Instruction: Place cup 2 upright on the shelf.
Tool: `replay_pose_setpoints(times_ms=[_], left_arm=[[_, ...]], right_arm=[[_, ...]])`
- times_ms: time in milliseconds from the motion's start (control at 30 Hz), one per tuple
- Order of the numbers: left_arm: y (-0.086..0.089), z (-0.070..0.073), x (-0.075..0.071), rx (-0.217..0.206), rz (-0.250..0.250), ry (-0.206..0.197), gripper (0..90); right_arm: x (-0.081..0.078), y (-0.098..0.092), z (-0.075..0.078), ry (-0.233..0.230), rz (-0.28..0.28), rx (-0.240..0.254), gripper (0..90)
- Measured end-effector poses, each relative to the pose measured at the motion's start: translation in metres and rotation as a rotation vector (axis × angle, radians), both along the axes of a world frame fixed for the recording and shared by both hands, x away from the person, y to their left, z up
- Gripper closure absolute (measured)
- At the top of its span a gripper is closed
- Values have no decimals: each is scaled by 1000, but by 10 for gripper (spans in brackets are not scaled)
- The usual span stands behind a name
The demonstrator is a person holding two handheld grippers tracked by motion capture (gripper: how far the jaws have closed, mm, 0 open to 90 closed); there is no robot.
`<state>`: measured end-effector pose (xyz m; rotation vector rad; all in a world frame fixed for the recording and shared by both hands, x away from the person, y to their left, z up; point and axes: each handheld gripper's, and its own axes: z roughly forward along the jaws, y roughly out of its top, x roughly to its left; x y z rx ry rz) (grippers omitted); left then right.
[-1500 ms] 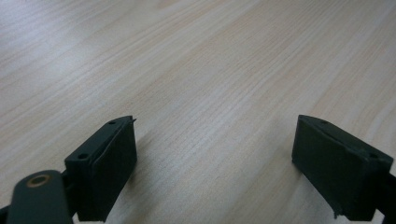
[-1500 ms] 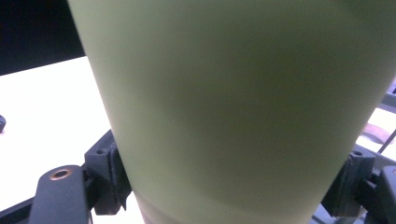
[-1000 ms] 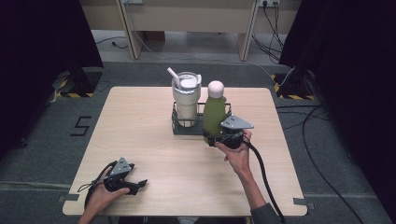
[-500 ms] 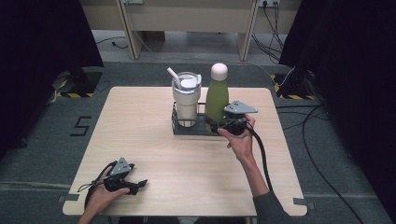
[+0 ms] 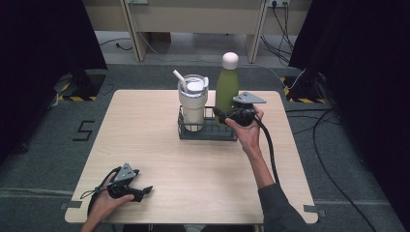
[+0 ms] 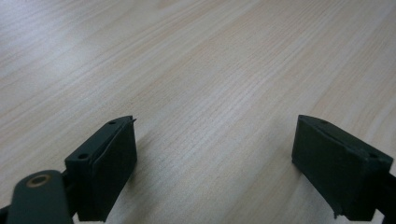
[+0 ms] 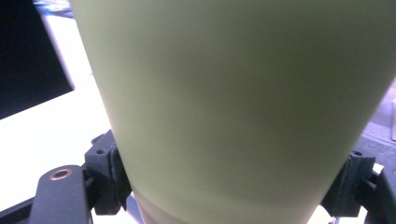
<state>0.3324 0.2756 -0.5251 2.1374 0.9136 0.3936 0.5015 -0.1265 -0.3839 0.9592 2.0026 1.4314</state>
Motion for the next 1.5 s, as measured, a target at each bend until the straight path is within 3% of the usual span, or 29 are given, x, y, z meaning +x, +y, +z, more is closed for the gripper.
replay_pose_setpoints(times_ms=[267, 567, 700, 867, 1500], left_arm=[[0, 0, 0, -1, 0, 0, 133], [0, 0, 0, 0, 0, 0, 133], [0, 0, 0, 0, 0, -1, 133], [0, 0, 0, 0, 0, 0, 134], [0, 0, 0, -1, 0, -1, 134]], right_arm=[[24, 3, -8, 10, -34, -7, 209], [39, 7, -29, 38, -56, -1, 209], [41, 8, -36, 40, -56, -8, 209], [43, 10, -47, 50, -60, 21, 209], [45, 11, -66, 54, -70, 12, 209]])
